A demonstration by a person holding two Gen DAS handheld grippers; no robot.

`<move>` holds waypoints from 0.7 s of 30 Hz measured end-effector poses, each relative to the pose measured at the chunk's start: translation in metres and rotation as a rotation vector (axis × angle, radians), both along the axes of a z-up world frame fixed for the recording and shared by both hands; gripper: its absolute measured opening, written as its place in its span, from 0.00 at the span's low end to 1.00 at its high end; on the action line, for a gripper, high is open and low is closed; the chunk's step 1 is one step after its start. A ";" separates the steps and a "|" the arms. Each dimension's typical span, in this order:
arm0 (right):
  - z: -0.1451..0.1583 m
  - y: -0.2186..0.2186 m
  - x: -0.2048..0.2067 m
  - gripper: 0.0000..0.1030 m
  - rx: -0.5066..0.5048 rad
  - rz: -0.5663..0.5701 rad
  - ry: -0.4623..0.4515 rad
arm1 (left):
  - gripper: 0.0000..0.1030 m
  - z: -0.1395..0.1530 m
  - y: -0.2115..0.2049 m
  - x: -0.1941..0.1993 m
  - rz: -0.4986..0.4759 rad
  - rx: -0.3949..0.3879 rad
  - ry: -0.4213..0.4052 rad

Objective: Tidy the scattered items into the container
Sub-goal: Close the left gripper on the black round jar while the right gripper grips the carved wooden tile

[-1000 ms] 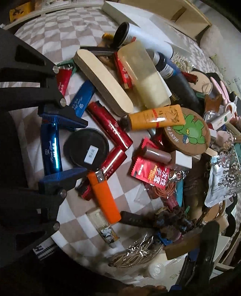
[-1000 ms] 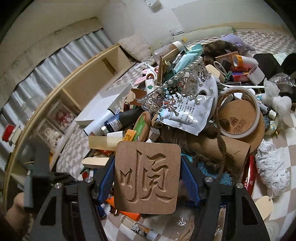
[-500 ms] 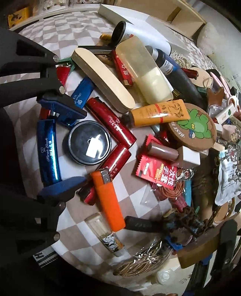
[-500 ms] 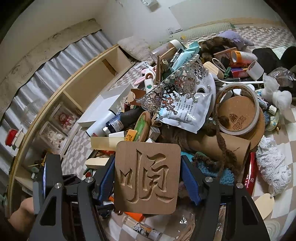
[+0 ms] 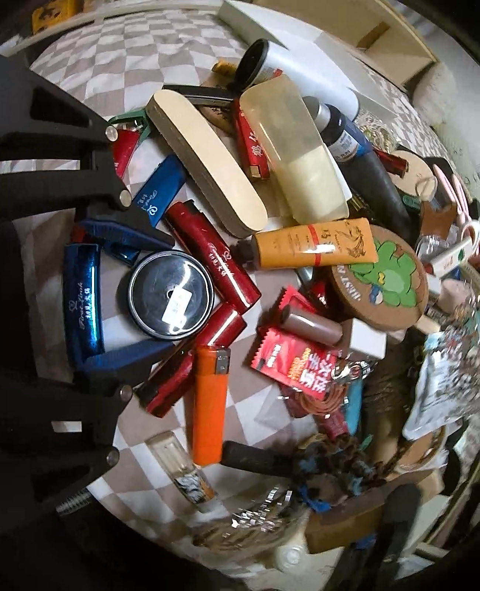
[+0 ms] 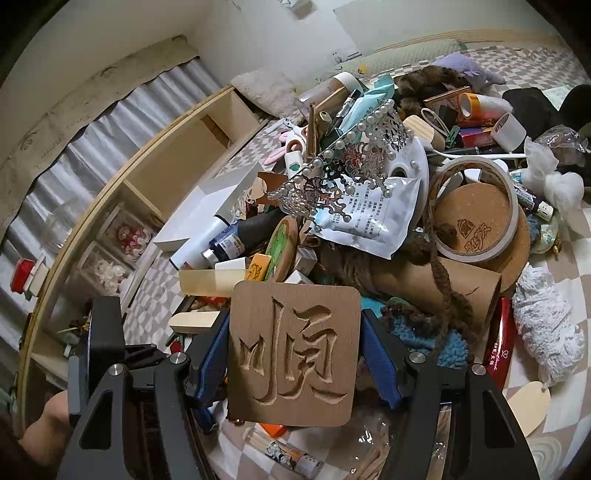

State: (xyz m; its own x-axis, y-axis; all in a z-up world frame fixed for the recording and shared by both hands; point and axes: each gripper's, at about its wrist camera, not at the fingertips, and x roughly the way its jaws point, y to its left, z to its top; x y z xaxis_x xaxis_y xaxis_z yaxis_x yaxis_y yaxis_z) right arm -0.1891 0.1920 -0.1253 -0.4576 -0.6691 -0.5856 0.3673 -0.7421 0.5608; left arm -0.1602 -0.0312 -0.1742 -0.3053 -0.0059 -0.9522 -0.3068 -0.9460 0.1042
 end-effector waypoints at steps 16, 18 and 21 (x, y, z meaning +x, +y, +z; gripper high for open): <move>-0.002 0.001 0.003 0.66 -0.034 0.013 -0.026 | 0.48 0.044 -0.017 0.018 0.250 0.233 0.205; -0.001 0.000 0.005 0.66 -0.028 0.012 -0.025 | 0.48 0.050 -0.012 0.021 0.263 0.257 0.235; -0.002 -0.001 0.009 0.66 -0.017 0.009 -0.030 | 0.48 0.055 -0.003 0.031 0.271 0.283 0.277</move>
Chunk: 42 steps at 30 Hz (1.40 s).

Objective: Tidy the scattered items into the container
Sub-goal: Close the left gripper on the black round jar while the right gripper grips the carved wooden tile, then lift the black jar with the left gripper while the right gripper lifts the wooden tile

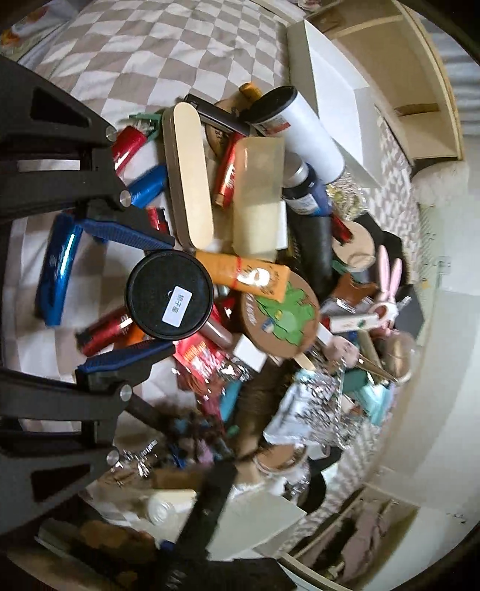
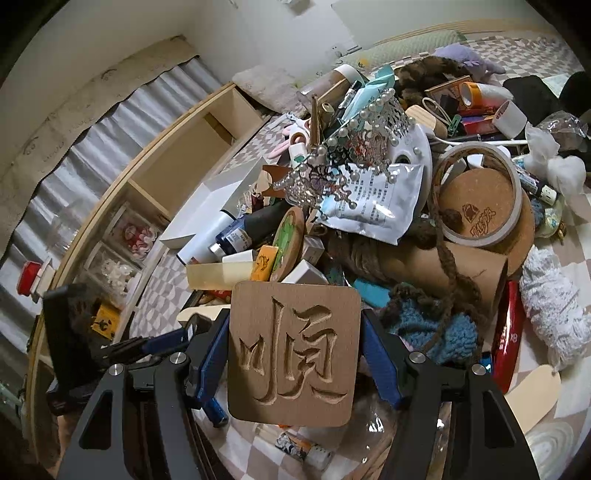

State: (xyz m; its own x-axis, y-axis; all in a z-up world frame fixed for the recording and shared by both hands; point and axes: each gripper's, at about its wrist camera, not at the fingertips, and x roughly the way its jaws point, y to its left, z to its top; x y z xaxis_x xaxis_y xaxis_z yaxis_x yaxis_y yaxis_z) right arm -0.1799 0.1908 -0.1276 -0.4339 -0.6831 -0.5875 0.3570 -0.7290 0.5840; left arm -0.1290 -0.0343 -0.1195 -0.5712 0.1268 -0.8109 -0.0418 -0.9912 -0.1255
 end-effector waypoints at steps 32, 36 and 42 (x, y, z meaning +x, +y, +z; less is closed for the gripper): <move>0.053 0.048 0.076 0.66 0.096 -0.165 0.126 | 0.48 0.064 0.074 0.033 -0.096 0.092 0.228; 0.083 0.083 0.082 0.66 0.108 -0.225 0.190 | 0.48 0.089 0.100 0.029 -0.148 0.116 0.277; 0.136 0.145 0.099 0.66 0.122 -0.337 0.303 | 0.48 0.126 0.151 0.026 -0.259 0.150 0.351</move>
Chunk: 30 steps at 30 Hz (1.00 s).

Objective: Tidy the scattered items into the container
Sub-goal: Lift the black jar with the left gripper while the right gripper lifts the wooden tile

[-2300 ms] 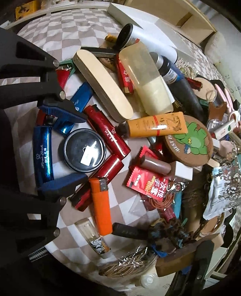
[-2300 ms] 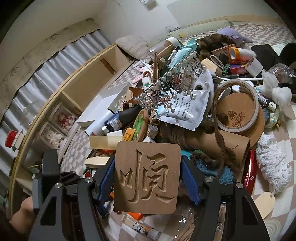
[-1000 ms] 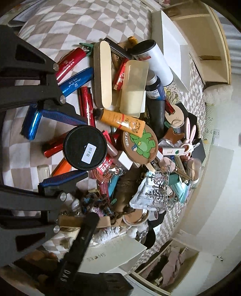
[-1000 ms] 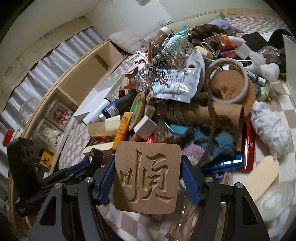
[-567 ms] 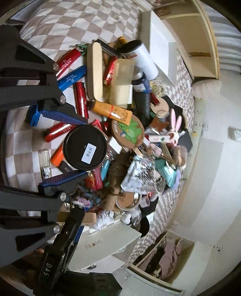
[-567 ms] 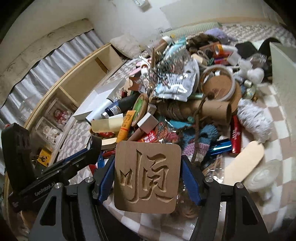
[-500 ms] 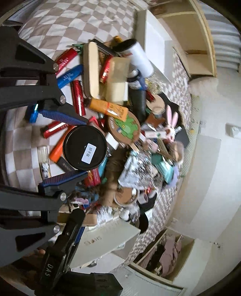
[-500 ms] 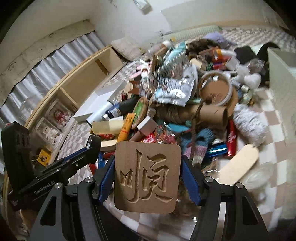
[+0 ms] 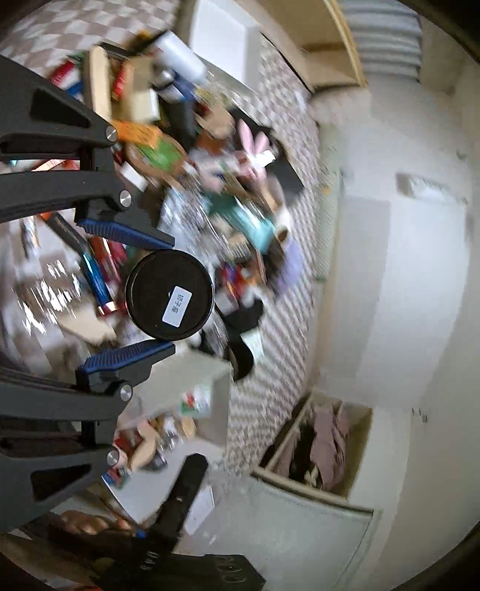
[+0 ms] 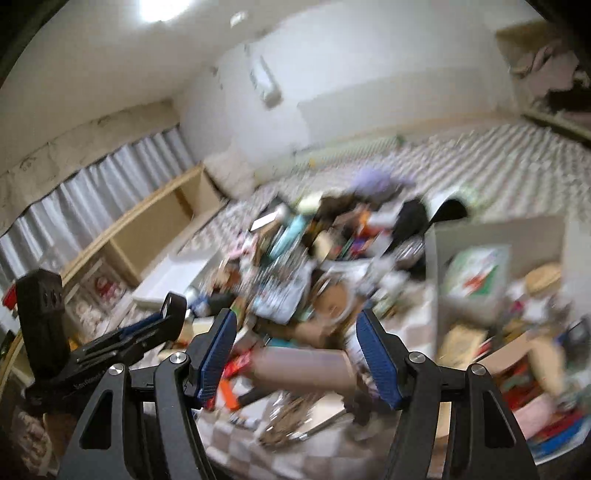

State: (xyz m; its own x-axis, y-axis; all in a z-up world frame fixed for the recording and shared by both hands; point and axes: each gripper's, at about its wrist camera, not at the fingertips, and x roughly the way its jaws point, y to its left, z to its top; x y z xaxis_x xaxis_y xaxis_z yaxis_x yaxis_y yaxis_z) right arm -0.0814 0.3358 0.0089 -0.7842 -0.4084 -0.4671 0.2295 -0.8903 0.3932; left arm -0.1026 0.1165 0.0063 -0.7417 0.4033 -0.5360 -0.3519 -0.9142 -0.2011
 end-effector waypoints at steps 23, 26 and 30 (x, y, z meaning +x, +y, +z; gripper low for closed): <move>-0.024 0.007 -0.010 0.66 0.143 0.025 -0.108 | 0.48 -0.023 0.000 -0.013 0.017 0.008 -0.055; -0.040 -0.019 -0.029 0.66 0.206 0.062 -0.167 | 0.48 -0.031 -0.020 -0.014 0.047 0.002 -0.063; -0.063 -0.052 -0.061 0.66 0.405 0.111 -0.265 | 0.48 -0.040 -0.041 -0.015 0.069 0.003 -0.073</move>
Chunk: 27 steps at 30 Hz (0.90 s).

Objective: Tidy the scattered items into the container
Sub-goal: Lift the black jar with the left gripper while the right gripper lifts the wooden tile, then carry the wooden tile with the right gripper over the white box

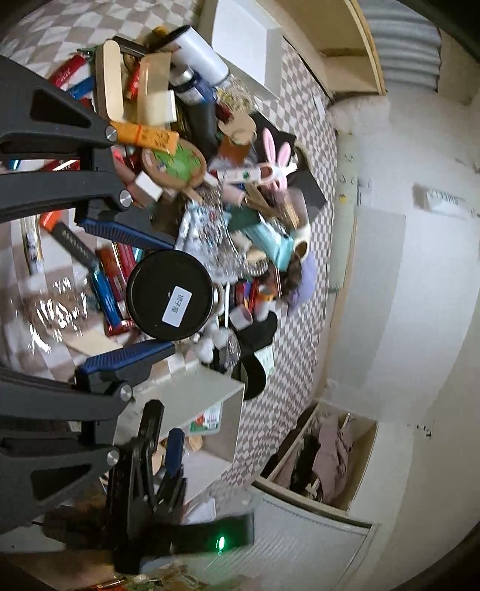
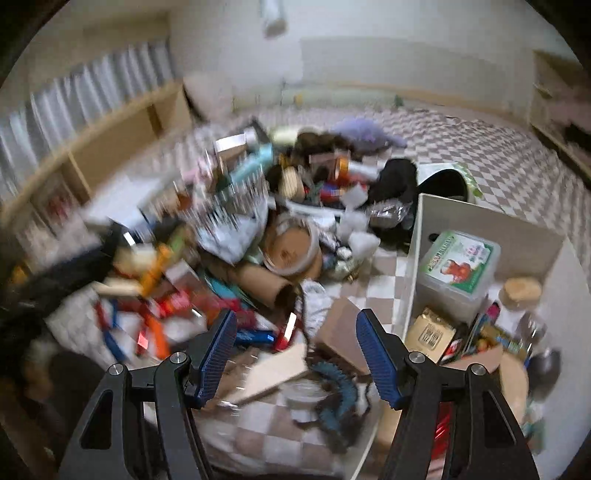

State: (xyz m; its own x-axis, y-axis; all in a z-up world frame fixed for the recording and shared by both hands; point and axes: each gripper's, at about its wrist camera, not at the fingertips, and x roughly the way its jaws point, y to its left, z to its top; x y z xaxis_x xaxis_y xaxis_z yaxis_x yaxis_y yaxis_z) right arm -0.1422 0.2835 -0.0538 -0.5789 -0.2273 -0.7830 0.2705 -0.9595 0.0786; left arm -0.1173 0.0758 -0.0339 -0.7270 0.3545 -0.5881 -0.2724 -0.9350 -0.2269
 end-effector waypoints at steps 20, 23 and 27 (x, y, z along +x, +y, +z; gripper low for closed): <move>-0.098 -0.053 -0.058 0.33 0.633 0.166 -0.330 | 0.48 -0.044 -0.045 -0.016 0.036 0.058 -0.069; -0.085 -0.046 -0.063 0.23 0.600 0.146 -0.314 | 0.48 -0.045 -0.049 -0.016 0.039 0.068 -0.072; -0.074 -0.032 -0.072 0.19 0.577 0.094 -0.304 | 0.48 -0.045 -0.050 -0.017 0.038 0.085 -0.076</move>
